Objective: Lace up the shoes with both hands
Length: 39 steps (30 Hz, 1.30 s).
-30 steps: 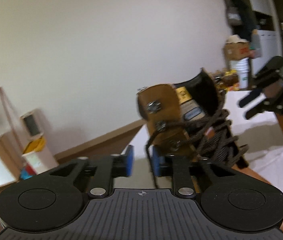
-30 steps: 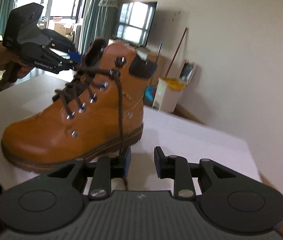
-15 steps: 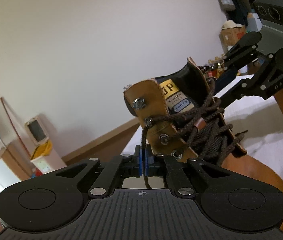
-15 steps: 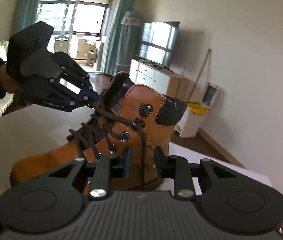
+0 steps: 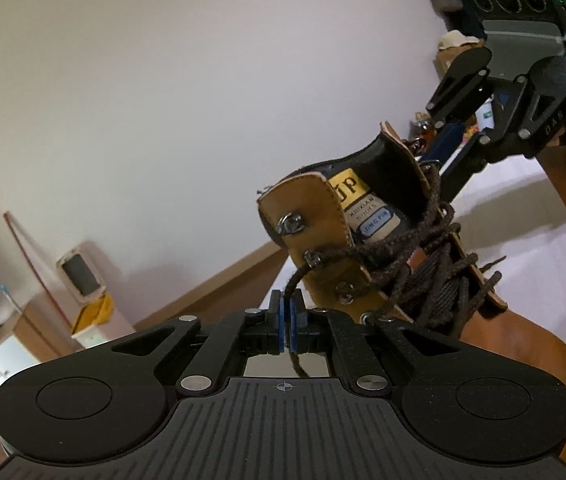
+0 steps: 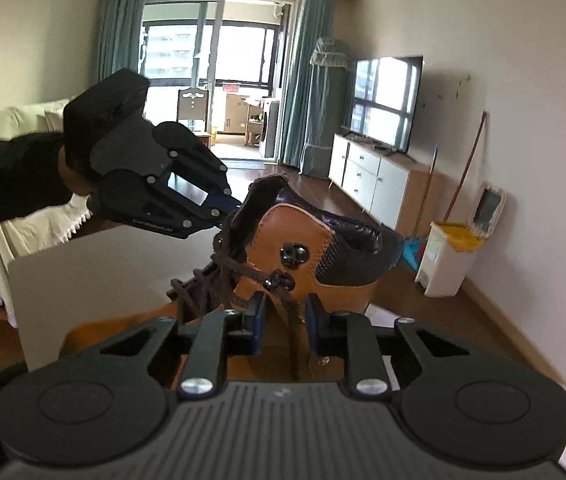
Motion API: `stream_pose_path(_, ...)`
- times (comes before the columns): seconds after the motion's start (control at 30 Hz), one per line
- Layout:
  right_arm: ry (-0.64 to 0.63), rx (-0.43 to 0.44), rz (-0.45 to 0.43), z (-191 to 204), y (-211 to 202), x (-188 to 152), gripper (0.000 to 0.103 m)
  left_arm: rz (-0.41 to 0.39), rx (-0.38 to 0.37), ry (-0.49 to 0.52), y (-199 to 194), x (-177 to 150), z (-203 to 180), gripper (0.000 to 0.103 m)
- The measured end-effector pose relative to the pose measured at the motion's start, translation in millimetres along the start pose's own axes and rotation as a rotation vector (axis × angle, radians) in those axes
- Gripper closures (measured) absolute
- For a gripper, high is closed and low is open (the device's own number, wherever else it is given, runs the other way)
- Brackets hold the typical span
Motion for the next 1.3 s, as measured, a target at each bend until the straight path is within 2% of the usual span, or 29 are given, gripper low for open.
stream_pose_path(0.1, 0.022, -0.085, -0.003, -8, -7, -3, 0.101, 0.026, 0.050, -0.023, -5, -7, 4, 0.101)
stream_pose_path(0.27, 0.082, -0.135, -0.004, -12, -22, -13, 0.102, 0.044, 0.049, -0.079, -18, -21, -8, 0.101)
stream_pose_path(0.43, 0.125, -0.122, 0.040, 4, -18, -31, 0.102, 0.052, 0.029, -0.108, -26, -27, -18, 0.101)
stream_pose_path(0.57, 0.128, -0.133, 0.034, 11, -21, -27, 0.098, 0.058, 0.050, -0.113, -34, -25, -21, 0.101)
stream_pose_path(0.6, 0.131, -0.143, 0.026, 11, -23, -25, 0.094, 0.064, 0.055, -0.116, -37, -27, -22, 0.101)
stream_pose_path(0.63, 0.135, -0.154, 0.014, 12, -26, -24, 0.083, 0.070, 0.060, -0.119, -39, -28, -23, 0.098)
stream_pose_path(0.67, 0.140, -0.167, 0.000, 12, -29, -23, 0.079, 0.082, 0.072, -0.132, -45, -33, -26, 0.096)
stream_pose_path(0.8, 0.187, -0.183, -0.014, 23, -42, -34, 0.069, 0.115, 0.088, -0.193, -64, -53, -38, 0.094)
stream_pose_path(0.83, 0.205, -0.182, -0.008, 27, -43, -40, 0.059, 0.122, 0.084, -0.213, -69, -58, -42, 0.090)
stream_pose_path(0.87, 0.217, -0.181, -0.005, 30, -44, -44, 0.055, 0.135, 0.082, -0.229, -73, -63, -52, 0.090)
stream_pose_path(1.0, 0.270, -0.187, 0.011, 45, -39, -66, 0.053, 0.172, 0.075, -0.262, -83, -73, -81, 0.088)
stream_pose_path(1.07, 0.287, -0.197, 0.012, 51, -32, -70, 0.044, 0.184, 0.079, -0.258, -82, -77, -90, 0.081)
stream_pose_path(1.17, 0.279, -0.217, 0.021, 61, -23, -75, 0.036, 0.184, 0.103, -0.285, -90, -78, -104, 0.079)
stream_pose_path(1.3, 0.236, -0.228, 0.047, 72, -13, -81, 0.034, 0.178, 0.141, -0.335, -93, -79, -114, 0.085)
Point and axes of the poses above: each gripper's, at about its wrist camera, not at the fingertips, and y roughly the way its jaws point, z to its left, x to its top, the point moved 9 cm from there along y, roughly the way its jaws point, and after that the axes turned 8 degrees about y, right-handed, at the moved point
